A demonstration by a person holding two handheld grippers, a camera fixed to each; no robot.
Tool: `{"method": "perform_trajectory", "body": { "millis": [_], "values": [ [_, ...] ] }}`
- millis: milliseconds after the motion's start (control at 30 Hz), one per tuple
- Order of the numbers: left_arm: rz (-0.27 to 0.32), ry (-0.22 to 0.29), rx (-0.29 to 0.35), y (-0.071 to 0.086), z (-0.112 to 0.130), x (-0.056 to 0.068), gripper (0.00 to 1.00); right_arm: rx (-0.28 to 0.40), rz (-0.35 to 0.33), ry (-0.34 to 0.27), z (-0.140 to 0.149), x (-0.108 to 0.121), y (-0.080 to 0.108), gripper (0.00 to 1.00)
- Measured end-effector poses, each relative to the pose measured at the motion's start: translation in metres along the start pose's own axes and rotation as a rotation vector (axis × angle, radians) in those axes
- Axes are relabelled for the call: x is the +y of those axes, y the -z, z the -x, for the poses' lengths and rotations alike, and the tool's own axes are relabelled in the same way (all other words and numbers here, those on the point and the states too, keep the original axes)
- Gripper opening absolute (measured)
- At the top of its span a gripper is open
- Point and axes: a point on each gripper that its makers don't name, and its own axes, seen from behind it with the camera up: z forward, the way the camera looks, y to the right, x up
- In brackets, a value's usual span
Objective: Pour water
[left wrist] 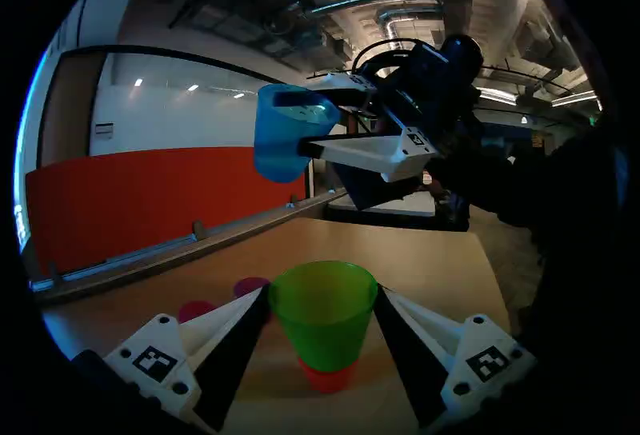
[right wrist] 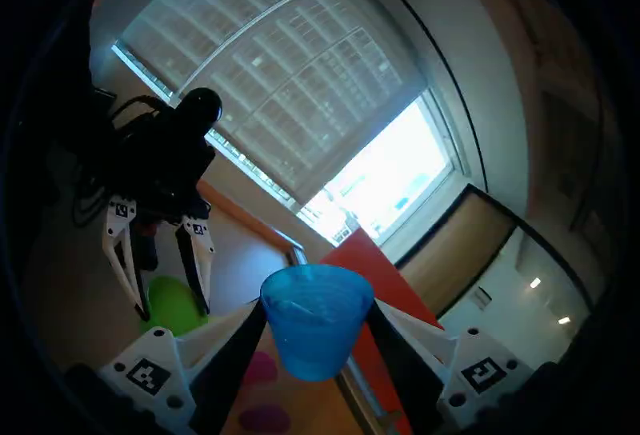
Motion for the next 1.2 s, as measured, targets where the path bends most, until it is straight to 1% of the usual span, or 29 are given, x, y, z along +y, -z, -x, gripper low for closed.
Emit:
{"method": "perform_trajectory", "body": {
  "millis": [567,867,1000,1200],
  "values": [
    [0.017,-0.004,0.004,-0.0056,-0.0037,0.0051,0.90,0.000,-0.002,0.104,-0.0050,0.0036,-0.0085,0.90],
    [0.021,-0.015,0.008,-0.0072,-0.0050,0.0071,0.90,-0.010,0.005,0.165,-0.0047,0.0073,-0.0096,0.90],
    [0.022,-0.015,0.013,-0.0079,-0.0065,0.0077,0.90,-0.012,0.003,0.181,-0.0048,0.0081,-0.0099,0.90],
    [0.019,-0.014,0.022,-0.0094,-0.0082,0.0083,0.90,-0.022,0.002,0.224,-0.0032,0.0096,-0.0105,0.90]
  ]
}}
